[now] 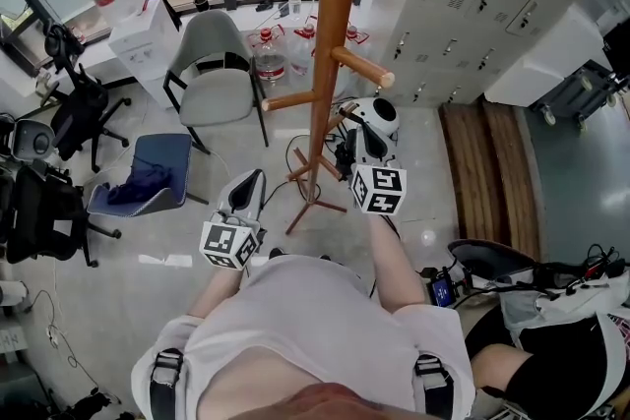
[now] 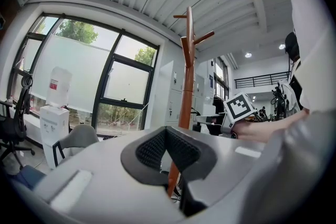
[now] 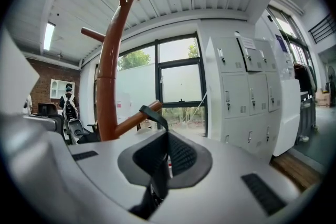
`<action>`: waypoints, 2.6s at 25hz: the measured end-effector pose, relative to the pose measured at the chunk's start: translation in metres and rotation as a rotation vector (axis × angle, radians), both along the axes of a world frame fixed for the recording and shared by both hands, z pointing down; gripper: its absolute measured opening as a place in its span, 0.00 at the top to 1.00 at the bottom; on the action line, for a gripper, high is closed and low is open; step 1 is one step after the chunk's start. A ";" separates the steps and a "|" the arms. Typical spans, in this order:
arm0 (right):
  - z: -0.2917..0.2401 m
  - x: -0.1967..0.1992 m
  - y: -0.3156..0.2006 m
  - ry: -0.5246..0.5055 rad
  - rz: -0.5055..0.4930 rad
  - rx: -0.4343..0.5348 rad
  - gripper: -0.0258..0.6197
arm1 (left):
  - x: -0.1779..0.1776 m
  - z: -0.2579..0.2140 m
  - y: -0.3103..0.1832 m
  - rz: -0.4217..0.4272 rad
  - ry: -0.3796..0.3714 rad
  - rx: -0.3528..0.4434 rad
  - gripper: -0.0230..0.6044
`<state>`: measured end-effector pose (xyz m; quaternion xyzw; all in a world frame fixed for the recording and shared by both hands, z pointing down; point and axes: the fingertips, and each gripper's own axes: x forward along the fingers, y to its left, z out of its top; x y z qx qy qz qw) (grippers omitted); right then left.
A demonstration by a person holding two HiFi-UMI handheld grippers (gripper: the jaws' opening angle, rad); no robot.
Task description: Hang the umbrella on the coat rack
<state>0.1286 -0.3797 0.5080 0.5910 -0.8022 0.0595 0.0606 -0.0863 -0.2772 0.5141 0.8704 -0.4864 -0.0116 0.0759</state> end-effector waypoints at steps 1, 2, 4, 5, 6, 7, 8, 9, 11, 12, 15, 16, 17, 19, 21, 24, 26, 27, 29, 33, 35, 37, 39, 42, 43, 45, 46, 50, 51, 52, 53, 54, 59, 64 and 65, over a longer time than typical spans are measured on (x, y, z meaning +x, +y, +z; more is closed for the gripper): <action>0.003 0.000 0.001 0.001 -0.002 -0.009 0.95 | 0.000 -0.001 0.000 0.001 0.000 0.000 0.95; 0.006 0.000 0.002 0.000 -0.005 -0.019 0.95 | 0.001 -0.001 0.000 0.002 -0.001 0.001 0.95; 0.012 -0.001 0.003 -0.009 -0.011 -0.041 0.95 | 0.001 -0.002 0.000 0.003 -0.002 0.001 0.95; 0.016 -0.002 0.003 -0.011 -0.015 -0.051 0.95 | 0.000 -0.002 0.000 0.003 -0.002 0.001 0.95; 0.019 -0.003 0.003 -0.011 -0.019 -0.059 0.95 | 0.000 -0.002 0.000 0.002 -0.002 0.000 0.95; 0.021 -0.005 0.004 -0.009 -0.025 -0.066 0.95 | 0.000 -0.002 0.000 0.002 -0.002 0.000 0.95; 0.024 -0.007 0.004 -0.008 -0.033 -0.072 0.95 | 0.000 -0.002 0.001 0.002 -0.002 0.000 0.95; 0.026 -0.010 0.004 -0.006 -0.042 -0.078 0.95 | 0.000 -0.002 0.000 0.002 -0.003 0.000 0.95; 0.030 -0.015 0.002 -0.001 -0.062 -0.093 0.95 | -0.002 -0.002 0.000 -0.002 -0.004 0.001 0.95; 0.033 -0.018 0.002 0.002 -0.072 -0.099 0.95 | -0.002 -0.002 0.000 -0.005 -0.004 0.002 0.95; 0.039 -0.029 0.002 0.013 -0.121 -0.116 0.95 | -0.006 0.000 0.001 -0.015 -0.002 0.001 0.95; 0.042 -0.034 0.002 0.020 -0.144 -0.122 0.95 | -0.007 0.001 0.002 -0.017 -0.002 0.002 0.95; 0.043 -0.038 0.003 0.027 -0.166 -0.126 0.95 | -0.008 0.001 0.002 -0.018 -0.003 0.003 0.95; 0.042 -0.043 0.003 0.032 -0.188 -0.119 0.88 | -0.009 0.000 0.004 -0.020 -0.006 0.007 0.95; 0.039 -0.041 0.004 0.012 -0.183 -0.103 0.65 | -0.010 0.000 0.005 -0.020 -0.011 0.012 0.95; 0.032 -0.032 0.008 -0.008 -0.152 -0.078 0.58 | -0.010 0.000 0.006 -0.019 -0.012 0.014 0.95; 0.025 -0.028 0.013 -0.006 -0.136 -0.058 0.58 | -0.011 0.001 0.006 -0.019 -0.013 0.015 0.95; 0.021 -0.026 0.016 -0.005 -0.131 -0.046 0.58 | -0.010 0.000 0.007 -0.019 -0.017 0.019 0.95; 0.011 -0.024 0.024 -0.006 -0.122 -0.021 0.58 | -0.009 -0.002 0.008 -0.016 -0.034 0.032 0.95; -0.009 -0.025 0.042 -0.023 -0.125 0.027 0.58 | -0.006 -0.010 0.009 -0.006 -0.056 0.061 0.95; -0.020 -0.027 0.051 -0.036 -0.138 0.051 0.58 | -0.005 -0.014 0.009 -0.003 -0.054 0.069 0.95; -0.033 -0.028 0.059 -0.050 -0.151 0.076 0.58 | -0.004 -0.017 0.008 0.000 -0.051 0.076 0.95; -0.044 -0.029 0.067 -0.062 -0.162 0.101 0.58 | -0.003 -0.020 0.008 0.003 -0.049 0.082 0.95; -0.056 -0.031 0.077 -0.077 -0.171 0.131 0.59 | -0.003 -0.024 0.010 0.008 -0.046 0.093 0.95; -0.060 -0.032 0.080 -0.082 -0.172 0.140 0.59 | -0.003 -0.026 0.011 0.010 -0.044 0.097 0.95; -0.067 -0.032 0.086 -0.092 -0.171 0.155 0.59 | -0.003 -0.030 0.012 0.013 -0.041 0.106 0.95; -0.070 -0.032 0.088 -0.097 -0.170 0.163 0.59 | -0.002 -0.033 0.012 0.016 -0.042 0.113 0.95; -0.080 -0.032 0.094 -0.122 -0.177 0.182 0.60 | 0.001 -0.048 0.016 0.032 -0.057 0.159 0.95; -0.081 -0.032 0.095 -0.127 -0.179 0.183 0.61 | 0.002 -0.051 0.017 0.036 -0.058 0.167 0.95; -0.081 -0.032 0.096 -0.130 -0.177 0.186 0.63 | 0.002 -0.053 0.017 0.038 -0.057 0.172 0.95; -0.082 -0.031 0.097 -0.131 -0.166 0.194 0.65 | 0.003 -0.054 0.017 0.040 -0.054 0.173 0.95; -0.083 -0.028 0.098 -0.129 -0.147 0.208 0.69 | 0.002 -0.054 0.017 0.040 -0.051 0.173 0.95; -0.086 -0.026 0.105 -0.123 -0.129 0.236 0.92 | -0.001 -0.049 0.014 0.033 -0.044 0.157 0.95; -0.079 -0.038 0.108 -0.142 -0.206 0.213 0.95 | -0.003 -0.045 0.011 0.027 -0.022 0.143 0.95; -0.078 -0.039 0.108 -0.137 -0.198 0.211 0.95 | -0.004 -0.045 0.009 0.026 -0.023 0.142 0.95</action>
